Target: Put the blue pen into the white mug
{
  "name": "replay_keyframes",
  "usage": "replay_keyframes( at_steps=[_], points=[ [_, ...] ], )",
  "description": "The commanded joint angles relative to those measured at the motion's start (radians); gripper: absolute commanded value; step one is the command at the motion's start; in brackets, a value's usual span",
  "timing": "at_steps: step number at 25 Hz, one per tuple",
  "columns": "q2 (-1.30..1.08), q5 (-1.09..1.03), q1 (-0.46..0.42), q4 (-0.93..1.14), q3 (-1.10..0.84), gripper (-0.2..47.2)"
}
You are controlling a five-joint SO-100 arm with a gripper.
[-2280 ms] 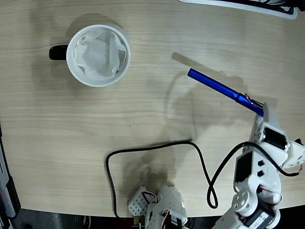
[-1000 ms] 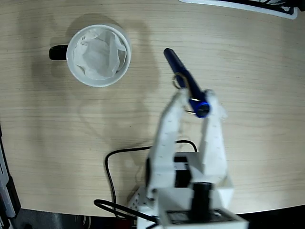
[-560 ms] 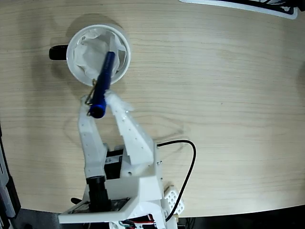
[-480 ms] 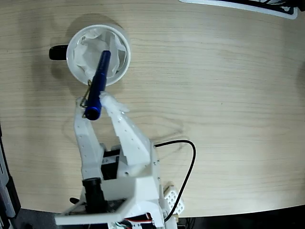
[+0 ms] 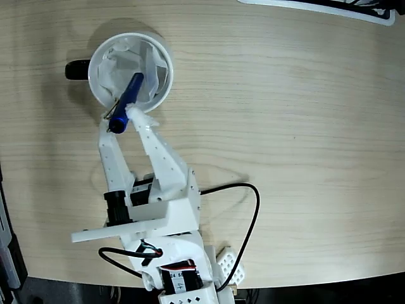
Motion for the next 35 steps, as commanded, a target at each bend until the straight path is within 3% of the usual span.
replay_keyframes(
  at_steps=[1,3,5,9,12,17,19,24,27,35],
  points=[
    [0.009,-0.021,-0.014,-0.040,0.008,0.1],
    [0.002,-0.021,-0.012,-0.040,0.014,1.0],
    [-0.006,-0.021,-0.009,-0.041,0.021,8.0],
    [-0.011,-0.017,-0.005,-0.060,0.058,12.3],
    [-0.012,-0.017,0.005,-0.083,0.092,21.3],
    [0.015,-0.012,0.011,-0.098,0.127,26.0],
    [0.040,0.006,0.015,-0.110,0.147,25.2],
    [0.167,0.164,0.017,-0.121,0.206,11.3],
    [0.278,0.336,0.012,-0.121,0.255,0.1],
    [0.581,0.828,0.091,-0.117,0.440,0.0]
  ],
)
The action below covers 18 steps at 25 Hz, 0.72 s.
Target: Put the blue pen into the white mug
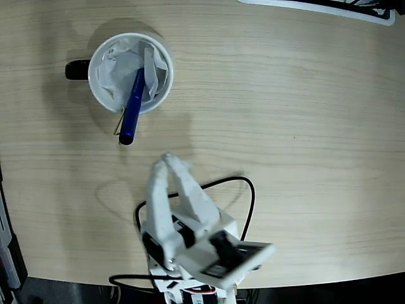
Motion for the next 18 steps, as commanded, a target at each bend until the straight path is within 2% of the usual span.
replay_keyframes(
  at_steps=[1,3,7,12,14,18],
  points=[
    [0.095,0.172,0.040,-0.020,0.034,-0.1],
    [0.117,0.281,0.101,-0.018,0.064,-0.1],
    [0.193,0.500,0.235,0.150,0.067,-0.1],
    [0.426,0.716,0.345,0.653,0.058,-0.2],
    [0.494,0.773,0.368,0.870,0.041,-0.2],
    [0.565,0.816,0.387,1.152,0.040,-0.2]
  ],
)
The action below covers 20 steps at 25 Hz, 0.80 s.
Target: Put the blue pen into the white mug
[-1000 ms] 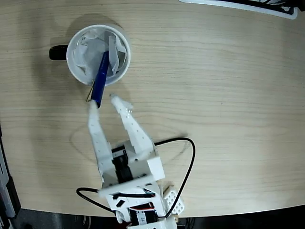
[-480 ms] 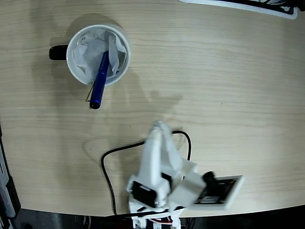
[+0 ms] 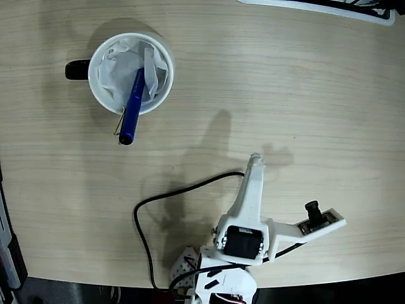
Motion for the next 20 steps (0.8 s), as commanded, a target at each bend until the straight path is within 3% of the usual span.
replay_keyframes(
  at_steps=[1,11,20],
  points=[
    [0.087,0.025,0.017,0.238,-0.015,-0.2],
    [0.298,0.092,-0.029,0.746,-0.048,-0.2],
    [0.342,0.097,-0.057,0.933,-0.077,-0.1]
  ],
)
